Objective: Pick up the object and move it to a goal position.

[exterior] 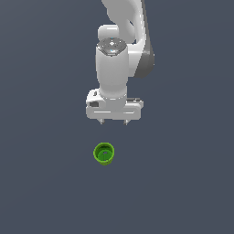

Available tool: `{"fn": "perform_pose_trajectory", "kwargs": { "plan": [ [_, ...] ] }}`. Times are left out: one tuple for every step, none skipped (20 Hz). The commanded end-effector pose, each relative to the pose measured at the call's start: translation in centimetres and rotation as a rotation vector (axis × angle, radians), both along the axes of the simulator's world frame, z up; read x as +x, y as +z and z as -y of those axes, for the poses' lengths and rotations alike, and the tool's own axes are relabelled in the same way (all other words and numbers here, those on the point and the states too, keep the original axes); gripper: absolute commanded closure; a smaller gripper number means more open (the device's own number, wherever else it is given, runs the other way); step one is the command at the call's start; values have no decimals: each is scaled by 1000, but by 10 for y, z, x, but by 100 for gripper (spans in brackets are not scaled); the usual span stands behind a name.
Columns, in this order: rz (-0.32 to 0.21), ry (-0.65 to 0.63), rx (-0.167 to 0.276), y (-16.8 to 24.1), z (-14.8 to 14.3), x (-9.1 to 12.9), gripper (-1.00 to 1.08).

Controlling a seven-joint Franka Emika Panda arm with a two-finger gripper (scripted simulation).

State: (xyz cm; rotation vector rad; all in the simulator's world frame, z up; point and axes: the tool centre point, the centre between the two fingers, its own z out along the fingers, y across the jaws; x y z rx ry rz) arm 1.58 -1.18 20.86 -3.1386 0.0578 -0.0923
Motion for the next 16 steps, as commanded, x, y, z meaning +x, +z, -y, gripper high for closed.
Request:
{"fn": "perform_pose_trajectory", "kwargs": {
  "plan": [
    [0,0,0,0,0,0,-20],
    [0,0,0,0,0,0,-20],
    [2,0,-1,1,0,0,-20],
    [4,1,-2,2,0,1,-20],
    [7,3,-4,3,0,1,-20],
    [9,5,-6,5,0,2,-20],
    [11,7,-7,6,0,2,-20],
    [12,10,-8,6,0,1,-20],
    [12,10,-8,6,0,1,-20],
    [12,9,-8,6,0,1,-20],
    [11,6,-7,6,1,2,-20],
    [10,1,-5,5,1,2,-20],
    [9,-5,-3,5,1,3,-20],
    [7,-14,-1,5,2,4,-20],
    [5,-23,2,4,2,5,-20],
    [3,-35,5,3,3,7,-20]
  ]
}}
